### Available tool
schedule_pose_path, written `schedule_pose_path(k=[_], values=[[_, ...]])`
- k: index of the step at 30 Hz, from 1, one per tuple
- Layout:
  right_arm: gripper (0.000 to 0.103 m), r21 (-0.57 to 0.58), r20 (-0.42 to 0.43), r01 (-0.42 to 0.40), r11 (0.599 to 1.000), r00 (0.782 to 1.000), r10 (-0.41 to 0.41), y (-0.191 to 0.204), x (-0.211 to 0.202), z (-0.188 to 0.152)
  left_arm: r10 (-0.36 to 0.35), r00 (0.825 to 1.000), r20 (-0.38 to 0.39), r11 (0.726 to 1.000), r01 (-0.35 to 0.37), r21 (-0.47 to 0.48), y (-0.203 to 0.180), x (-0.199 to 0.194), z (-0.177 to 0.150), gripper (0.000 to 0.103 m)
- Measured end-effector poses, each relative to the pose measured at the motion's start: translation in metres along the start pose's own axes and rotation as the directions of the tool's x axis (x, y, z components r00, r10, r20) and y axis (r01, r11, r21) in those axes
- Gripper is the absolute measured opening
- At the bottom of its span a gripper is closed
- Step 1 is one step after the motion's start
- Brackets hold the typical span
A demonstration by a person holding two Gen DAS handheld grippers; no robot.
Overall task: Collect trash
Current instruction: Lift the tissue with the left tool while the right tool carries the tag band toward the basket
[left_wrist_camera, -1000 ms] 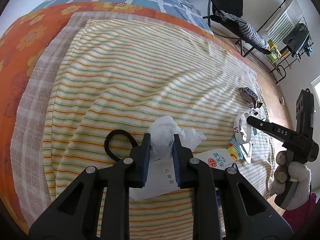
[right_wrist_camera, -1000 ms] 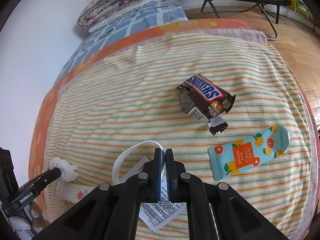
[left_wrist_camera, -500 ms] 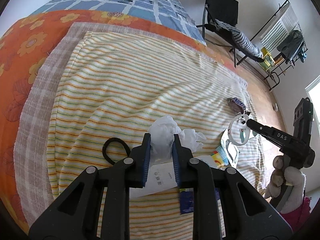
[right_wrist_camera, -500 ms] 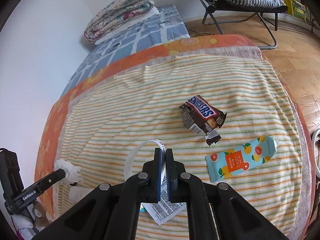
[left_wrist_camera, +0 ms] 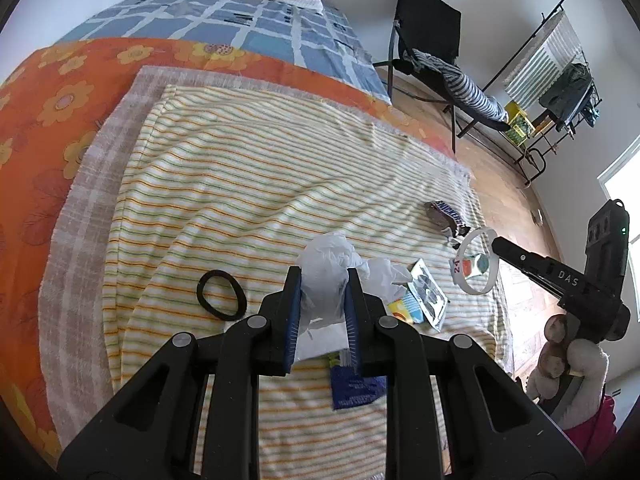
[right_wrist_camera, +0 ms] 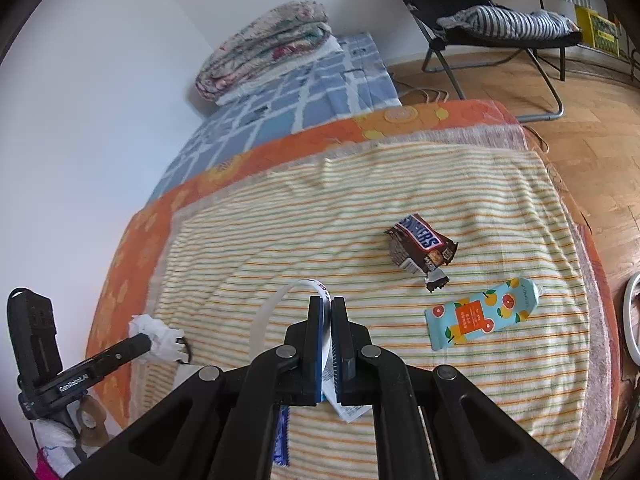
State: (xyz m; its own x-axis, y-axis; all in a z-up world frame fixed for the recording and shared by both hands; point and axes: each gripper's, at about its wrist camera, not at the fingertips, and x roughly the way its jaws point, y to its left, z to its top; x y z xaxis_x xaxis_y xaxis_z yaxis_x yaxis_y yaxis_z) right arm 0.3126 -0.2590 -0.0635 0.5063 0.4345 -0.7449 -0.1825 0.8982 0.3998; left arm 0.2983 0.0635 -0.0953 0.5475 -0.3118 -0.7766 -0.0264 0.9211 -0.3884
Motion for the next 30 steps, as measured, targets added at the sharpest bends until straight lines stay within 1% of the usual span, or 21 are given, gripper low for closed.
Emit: schedule_pose_path(k=[6,13,22,30], values=[[0.002,-0.019,0.025,-0.033,0.999,0.999,0.034,0.012,-0.029,-0.007,-0.004,1.0,0.024,1.0,0.004,0.018,-0.011,-0.024,-0.01,0.019],[0.002,-0.059,0.036,-0.061,0.996,0.997,0.063,0.027,-0.061,-0.026,-0.01,0.999,0.04,0.999,0.008,0.049,-0.025,-0.057,-0.034,0.019],[0.002,-0.108,0.041,-0.092,0.99,0.994,0.096,0.043,-0.101,-0.062,-0.01,0.999,0.044,0.997,0.006,0.073,-0.034,-0.094,-0.079,0.019],[0.002,-0.165,0.038,-0.099,0.981,0.994,0.107,0.058,-0.129,-0.103,-0.013,0.999,0.044,0.996,0.009,0.084,-0.041,-0.118,-0.122,0.019]])
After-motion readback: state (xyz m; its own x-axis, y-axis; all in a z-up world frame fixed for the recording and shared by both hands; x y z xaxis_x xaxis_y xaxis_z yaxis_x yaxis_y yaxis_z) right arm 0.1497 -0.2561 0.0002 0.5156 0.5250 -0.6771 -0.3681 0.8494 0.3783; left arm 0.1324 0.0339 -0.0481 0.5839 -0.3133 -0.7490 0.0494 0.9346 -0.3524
